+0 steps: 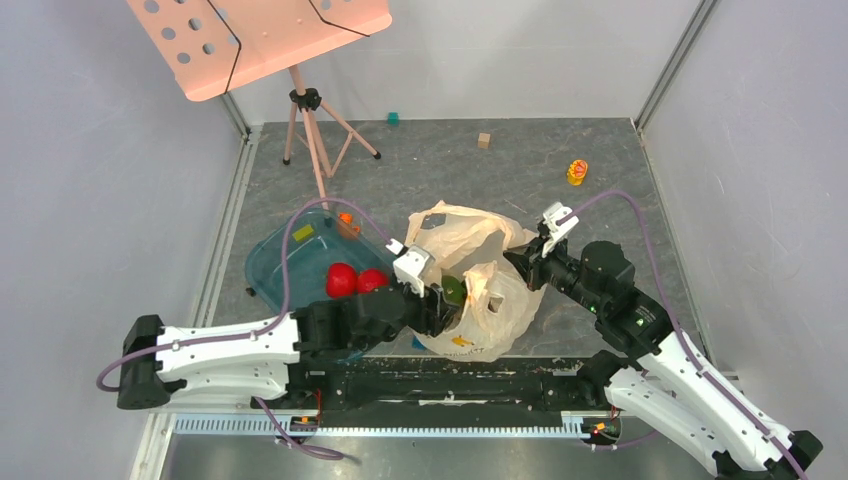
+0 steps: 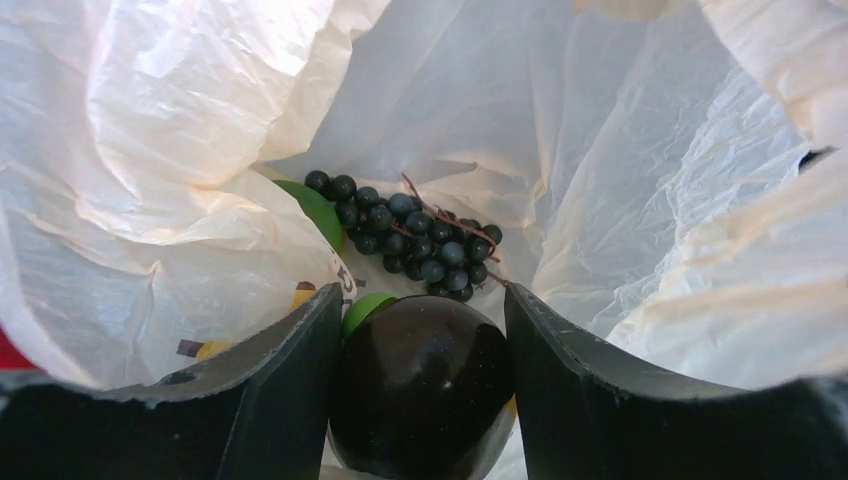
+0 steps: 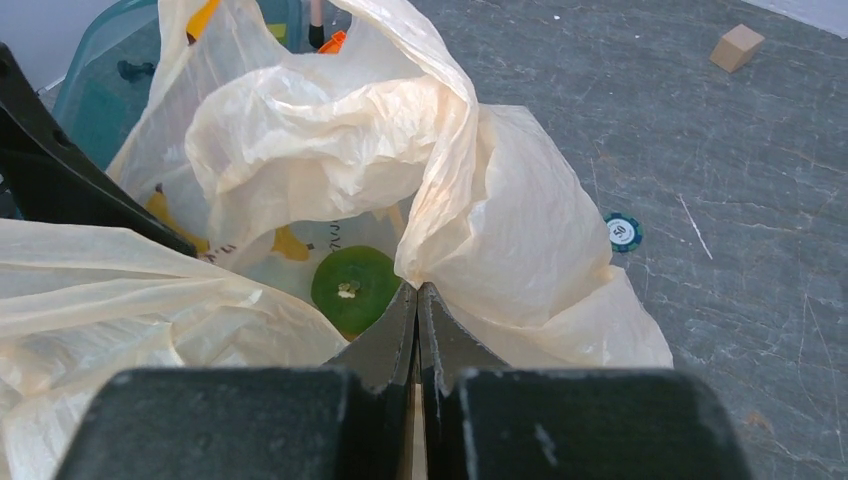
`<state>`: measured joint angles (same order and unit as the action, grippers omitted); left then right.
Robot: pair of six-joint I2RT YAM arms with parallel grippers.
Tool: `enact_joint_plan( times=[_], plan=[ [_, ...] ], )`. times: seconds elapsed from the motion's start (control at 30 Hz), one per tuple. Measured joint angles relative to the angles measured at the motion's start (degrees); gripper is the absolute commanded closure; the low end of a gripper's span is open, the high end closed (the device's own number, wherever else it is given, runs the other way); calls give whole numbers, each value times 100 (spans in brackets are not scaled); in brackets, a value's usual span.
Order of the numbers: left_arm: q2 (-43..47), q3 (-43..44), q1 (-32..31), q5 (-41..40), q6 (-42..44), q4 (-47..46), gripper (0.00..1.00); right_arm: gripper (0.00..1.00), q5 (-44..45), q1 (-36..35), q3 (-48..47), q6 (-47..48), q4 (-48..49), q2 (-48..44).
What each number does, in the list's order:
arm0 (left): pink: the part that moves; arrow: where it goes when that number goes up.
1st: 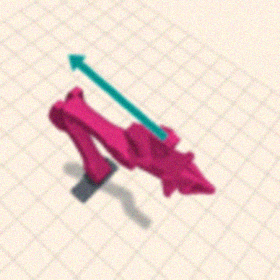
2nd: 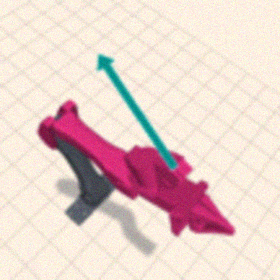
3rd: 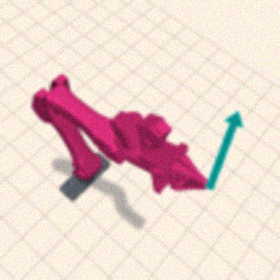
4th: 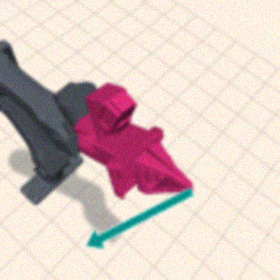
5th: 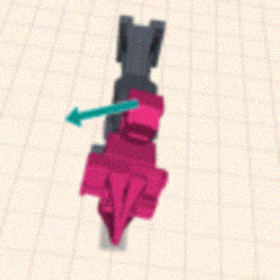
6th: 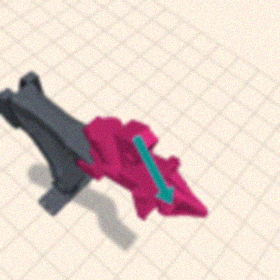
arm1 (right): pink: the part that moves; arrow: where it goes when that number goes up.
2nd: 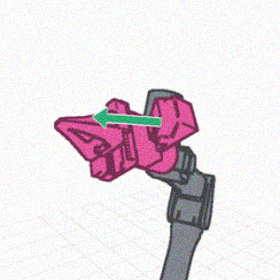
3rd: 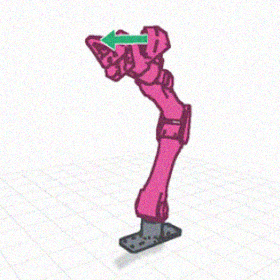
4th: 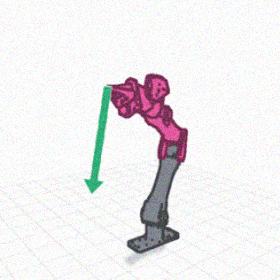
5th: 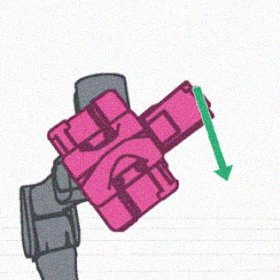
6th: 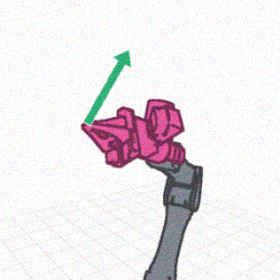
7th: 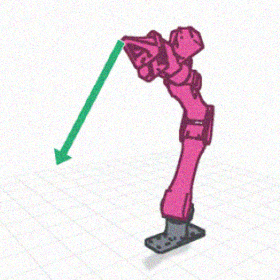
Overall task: Take the fake fruits out of the plastic bag
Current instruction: Take out the fake fruit from the plastic bag.
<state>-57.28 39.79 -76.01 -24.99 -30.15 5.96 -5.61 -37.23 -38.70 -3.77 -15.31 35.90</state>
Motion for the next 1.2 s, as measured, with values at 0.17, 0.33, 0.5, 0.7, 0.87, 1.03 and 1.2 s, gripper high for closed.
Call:
enact_joint_plan(
  times=[0.17, 0.33, 0.5, 0.7, 0.87, 1.03, 1.2],
  plan=[
    [662, -83, 0, -197, 2, 98, 36, 98, 59, 0, 0, 39, -22, -20],
    [1355, -398, 0, -468, -2, 7, 42, 77, 76, 2, 50, 44, -24, -57],
    [1384, -693, 0, -671, -44, -52, 46, 41, -98, 2, 111, 162, -70, -192],
    [962, -739, 0, -697, -76, -184, 49, 30, -472, 2, -479, 232, -166, -273],
    [737, -739, 0, -636, -90, -400, 51, 26, -1110, 2, -1335, -7, 173, -35],
    [717, -739, 0, -621, -103, -610, 52, 36, -1541, -17, -1467, -658, 951, 437],
    [717, -741, 0, -603, -107, -693, 53, 48, -1281, -323, -1246, -1357, 1456, 1167]
  ],
)
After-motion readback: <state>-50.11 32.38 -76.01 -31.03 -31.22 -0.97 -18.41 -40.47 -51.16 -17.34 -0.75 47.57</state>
